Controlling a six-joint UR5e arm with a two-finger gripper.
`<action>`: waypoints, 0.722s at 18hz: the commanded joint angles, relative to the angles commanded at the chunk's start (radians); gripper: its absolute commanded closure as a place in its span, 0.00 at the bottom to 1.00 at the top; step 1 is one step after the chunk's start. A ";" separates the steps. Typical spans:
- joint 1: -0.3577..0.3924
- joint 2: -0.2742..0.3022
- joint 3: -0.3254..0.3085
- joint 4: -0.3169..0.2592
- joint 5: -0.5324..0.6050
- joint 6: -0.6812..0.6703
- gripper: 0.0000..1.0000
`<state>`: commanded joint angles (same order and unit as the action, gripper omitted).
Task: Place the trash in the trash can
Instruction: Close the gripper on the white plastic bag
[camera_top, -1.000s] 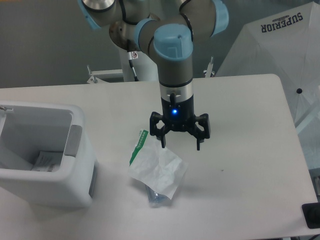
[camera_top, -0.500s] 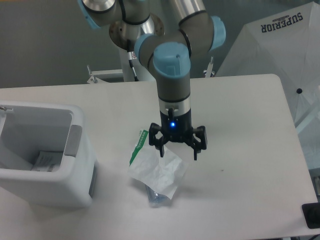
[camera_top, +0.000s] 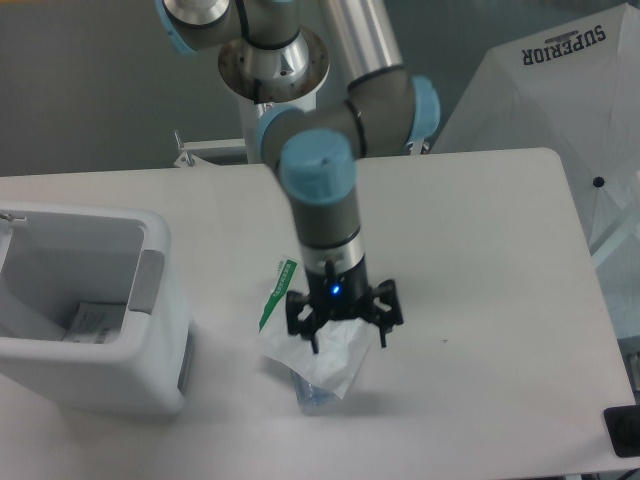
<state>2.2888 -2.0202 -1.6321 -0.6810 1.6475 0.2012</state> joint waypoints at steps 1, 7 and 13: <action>-0.002 -0.003 -0.006 -0.008 0.000 -0.020 0.00; -0.018 -0.037 -0.014 -0.043 0.000 -0.144 0.00; -0.037 -0.051 -0.018 -0.043 0.002 -0.246 0.00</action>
<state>2.2519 -2.0709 -1.6506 -0.7240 1.6490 -0.0445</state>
